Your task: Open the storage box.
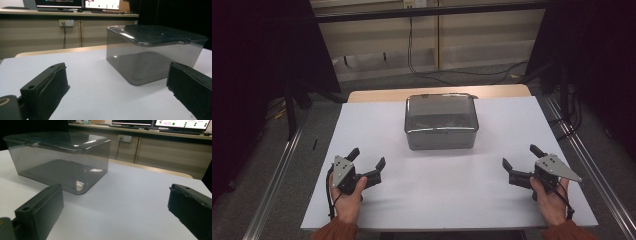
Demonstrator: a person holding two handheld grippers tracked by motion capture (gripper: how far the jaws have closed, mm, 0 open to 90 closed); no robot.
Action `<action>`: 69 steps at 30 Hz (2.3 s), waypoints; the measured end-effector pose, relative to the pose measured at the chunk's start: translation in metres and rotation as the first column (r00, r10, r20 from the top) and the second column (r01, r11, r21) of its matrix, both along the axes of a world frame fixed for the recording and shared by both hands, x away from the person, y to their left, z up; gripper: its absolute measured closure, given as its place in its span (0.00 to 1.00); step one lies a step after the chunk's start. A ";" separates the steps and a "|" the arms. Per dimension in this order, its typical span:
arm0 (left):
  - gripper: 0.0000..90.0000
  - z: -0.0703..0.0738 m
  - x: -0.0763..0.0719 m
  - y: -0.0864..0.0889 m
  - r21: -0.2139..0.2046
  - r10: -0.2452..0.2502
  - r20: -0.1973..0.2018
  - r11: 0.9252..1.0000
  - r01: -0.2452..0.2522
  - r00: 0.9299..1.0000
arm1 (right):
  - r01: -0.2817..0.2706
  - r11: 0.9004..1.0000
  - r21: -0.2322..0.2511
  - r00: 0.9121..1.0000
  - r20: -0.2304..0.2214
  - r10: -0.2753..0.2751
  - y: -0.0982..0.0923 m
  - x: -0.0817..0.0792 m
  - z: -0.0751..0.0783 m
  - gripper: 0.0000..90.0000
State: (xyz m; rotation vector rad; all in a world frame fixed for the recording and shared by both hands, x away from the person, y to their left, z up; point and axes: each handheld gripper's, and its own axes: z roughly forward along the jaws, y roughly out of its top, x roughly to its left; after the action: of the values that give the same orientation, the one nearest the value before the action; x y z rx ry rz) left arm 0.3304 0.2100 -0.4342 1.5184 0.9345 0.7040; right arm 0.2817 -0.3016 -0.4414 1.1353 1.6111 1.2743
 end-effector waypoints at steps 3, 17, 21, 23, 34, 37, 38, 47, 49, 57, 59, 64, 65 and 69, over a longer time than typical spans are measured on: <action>0.04 0.000 -0.001 -0.001 0.003 -0.001 0.002 1.000 0.001 1.000 | -0.015 1.000 0.008 1.000 -0.002 0.015 0.004 0.001 0.001 0.00; 0.04 0.000 -0.002 -0.002 -0.009 -0.019 -0.003 1.000 0.019 1.000 | -0.072 0.997 0.017 0.997 0.004 0.072 0.020 0.010 0.005 0.00; 0.04 0.000 -0.003 -0.002 0.000 -0.020 0.009 1.000 0.020 1.000 | -0.099 0.994 0.041 0.995 -0.007 0.099 0.029 0.016 0.004 0.00; 0.04 0.000 -0.002 -0.002 -0.001 -0.020 0.006 1.000 0.020 1.000 | -0.107 0.993 0.045 0.994 -0.007 0.107 0.033 0.018 0.005 0.00; 0.04 -0.002 -0.002 -0.004 0.002 -0.038 -0.004 0.999 0.038 0.999 | -0.134 0.991 0.008 0.991 -0.004 0.135 0.057 0.029 0.011 0.00; 0.04 -0.003 -0.002 -0.005 0.007 -0.042 -0.010 0.999 0.042 0.999 | -0.166 0.986 0.002 0.986 0.013 0.166 0.064 0.031 0.013 0.00; 0.04 -0.003 -0.002 -0.006 0.007 -0.041 -0.009 0.999 0.041 0.999 | -0.172 0.985 0.000 0.985 0.017 0.172 0.065 0.032 0.014 0.00; 0.04 -0.002 -0.003 -0.005 0.019 -0.044 -0.006 0.999 0.044 0.999 | -0.201 0.980 0.002 0.979 0.020 0.201 0.075 0.042 0.015 0.00; 0.04 -0.002 -0.003 -0.006 0.017 -0.045 -0.007 0.999 0.045 0.999 | -0.205 0.979 -0.005 0.978 0.023 0.205 0.077 0.044 0.015 0.00; 0.04 -0.001 -0.003 -0.005 0.019 -0.041 0.000 0.999 0.041 0.999 | -0.214 0.976 -0.027 0.976 0.029 0.215 0.087 0.054 0.017 0.01; 0.04 -0.002 -0.003 -0.005 0.020 -0.042 0.000 0.999 0.042 0.999 | -0.221 0.975 -0.023 0.975 0.030 0.222 0.089 0.057 0.017 0.02; 0.04 -0.001 -0.003 -0.005 0.024 -0.042 -0.001 0.999 0.042 0.999 | -0.228 0.972 -0.051 0.973 0.032 0.230 0.094 0.063 0.018 0.02; 0.04 -0.001 -0.003 -0.005 0.025 -0.040 -0.001 0.999 0.040 0.999 | -0.231 0.971 -0.057 0.972 0.035 0.233 0.095 0.064 0.018 0.02; 0.03 -0.002 -0.003 -0.004 0.027 -0.026 -0.004 0.999 0.026 1.000 | -0.240 0.966 -0.096 0.968 0.047 0.245 0.098 0.068 0.019 0.03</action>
State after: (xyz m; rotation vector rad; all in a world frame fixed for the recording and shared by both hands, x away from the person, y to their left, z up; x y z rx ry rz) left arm 0.3275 0.2056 -0.4360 1.5531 0.9096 0.6982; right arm 0.3493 -0.2032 -0.4222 0.8573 1.7860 1.3607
